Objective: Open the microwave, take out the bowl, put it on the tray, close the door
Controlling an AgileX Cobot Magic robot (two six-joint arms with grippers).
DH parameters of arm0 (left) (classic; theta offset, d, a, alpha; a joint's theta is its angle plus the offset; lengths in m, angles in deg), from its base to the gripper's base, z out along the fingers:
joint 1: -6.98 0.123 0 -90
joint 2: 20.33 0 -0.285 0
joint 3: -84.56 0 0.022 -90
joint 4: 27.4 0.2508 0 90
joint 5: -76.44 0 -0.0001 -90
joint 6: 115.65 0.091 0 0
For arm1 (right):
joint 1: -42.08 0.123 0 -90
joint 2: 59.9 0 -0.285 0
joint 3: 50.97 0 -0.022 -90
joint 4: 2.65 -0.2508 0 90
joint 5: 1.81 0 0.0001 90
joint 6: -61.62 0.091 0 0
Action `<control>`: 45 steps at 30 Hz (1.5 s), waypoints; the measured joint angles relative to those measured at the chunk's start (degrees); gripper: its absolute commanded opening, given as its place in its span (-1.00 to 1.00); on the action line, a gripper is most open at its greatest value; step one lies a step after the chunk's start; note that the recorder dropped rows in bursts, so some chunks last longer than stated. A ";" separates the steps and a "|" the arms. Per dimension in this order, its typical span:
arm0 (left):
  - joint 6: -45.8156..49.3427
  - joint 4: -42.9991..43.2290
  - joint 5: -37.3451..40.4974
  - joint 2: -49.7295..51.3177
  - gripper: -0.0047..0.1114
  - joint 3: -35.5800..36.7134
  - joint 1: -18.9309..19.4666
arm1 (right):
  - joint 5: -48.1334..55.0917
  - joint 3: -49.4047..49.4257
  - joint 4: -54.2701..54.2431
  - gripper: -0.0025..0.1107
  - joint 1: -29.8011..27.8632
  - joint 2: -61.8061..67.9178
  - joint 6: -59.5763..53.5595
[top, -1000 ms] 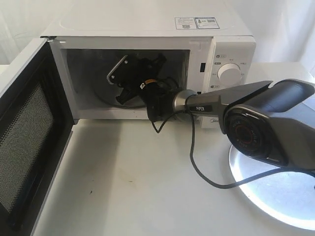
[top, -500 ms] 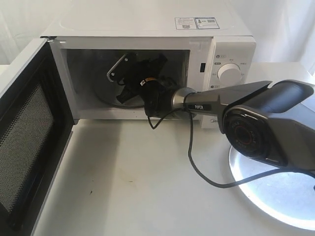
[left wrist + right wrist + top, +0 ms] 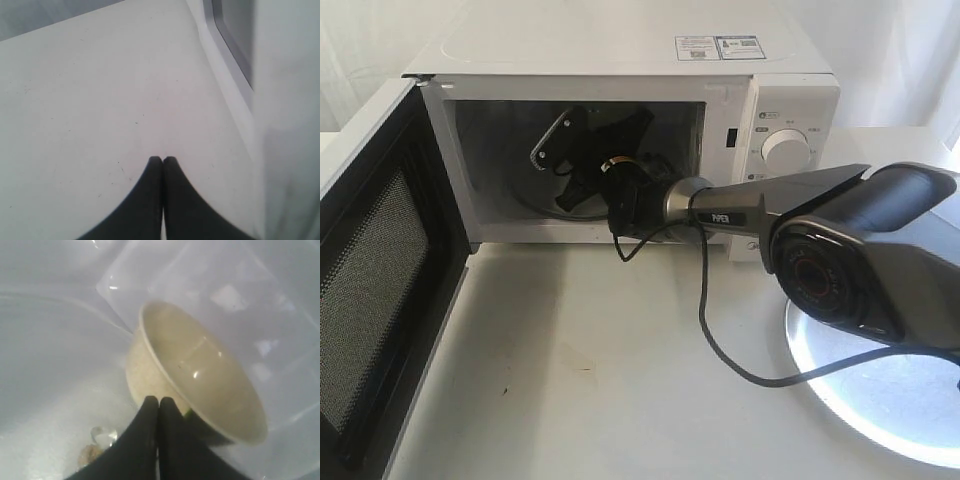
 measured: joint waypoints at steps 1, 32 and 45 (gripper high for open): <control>0.00 0.00 0.00 0.00 -0.92 0.00 0.00 | -0.60 0.12 0.00 -0.96 0.47 -0.11 -1.18; 0.00 0.00 0.00 0.00 -0.92 0.00 0.00 | -10.83 -0.19 1.31 -0.81 -1.49 1.30 15.46; 0.00 0.00 0.00 0.00 -0.92 0.00 0.00 | -8.01 -4.57 12.59 -0.16 0.20 3.17 18.87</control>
